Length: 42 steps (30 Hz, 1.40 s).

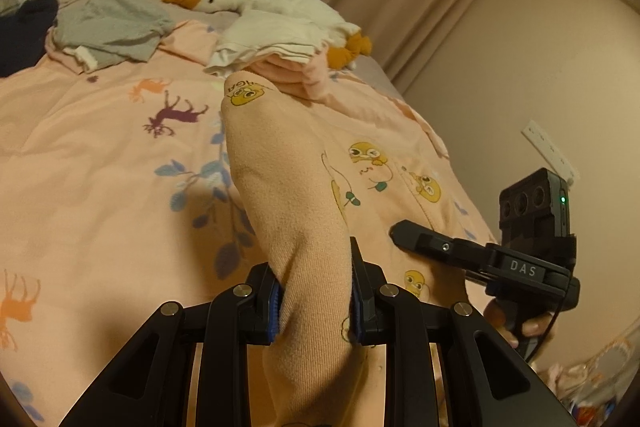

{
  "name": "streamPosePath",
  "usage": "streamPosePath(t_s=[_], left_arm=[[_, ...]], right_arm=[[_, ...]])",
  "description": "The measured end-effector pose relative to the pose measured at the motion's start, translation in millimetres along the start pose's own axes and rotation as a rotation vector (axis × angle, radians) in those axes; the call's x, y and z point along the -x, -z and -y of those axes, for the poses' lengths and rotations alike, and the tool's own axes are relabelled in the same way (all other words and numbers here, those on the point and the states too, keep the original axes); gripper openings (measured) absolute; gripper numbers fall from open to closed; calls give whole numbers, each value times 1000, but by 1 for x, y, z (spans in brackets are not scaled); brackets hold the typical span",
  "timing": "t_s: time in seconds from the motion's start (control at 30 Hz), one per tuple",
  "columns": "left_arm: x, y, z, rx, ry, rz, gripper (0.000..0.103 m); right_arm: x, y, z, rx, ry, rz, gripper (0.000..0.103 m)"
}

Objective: Fold small clothes

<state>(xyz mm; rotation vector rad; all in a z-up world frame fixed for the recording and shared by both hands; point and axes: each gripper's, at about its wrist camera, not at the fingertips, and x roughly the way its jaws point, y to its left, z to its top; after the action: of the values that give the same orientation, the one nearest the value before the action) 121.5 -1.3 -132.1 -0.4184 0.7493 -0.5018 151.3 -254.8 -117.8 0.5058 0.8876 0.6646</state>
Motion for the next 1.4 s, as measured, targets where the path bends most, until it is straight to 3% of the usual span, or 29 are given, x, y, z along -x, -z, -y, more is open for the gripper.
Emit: streamPosePath(t_s=[0.17,0.53,0.73,0.87,1.4], left_arm=[[6,-4,-18,37,-5,6,24],[14,0,-20,17,-56,50,24],[12,-2,-25,59,-11,97,24],[1,-1,-23,19,-81,46,24],[1,6,-49,53,-143,19,24]], right_arm=[[-17,-2,-5,-7,-12,1,20],[-38,-2,-11,16,-31,-10,20],[-42,0,-8,32,-8,-8,20],[-46,-1,-2,41,3,-24,20],[-84,1,-1,18,9,-87,21]])
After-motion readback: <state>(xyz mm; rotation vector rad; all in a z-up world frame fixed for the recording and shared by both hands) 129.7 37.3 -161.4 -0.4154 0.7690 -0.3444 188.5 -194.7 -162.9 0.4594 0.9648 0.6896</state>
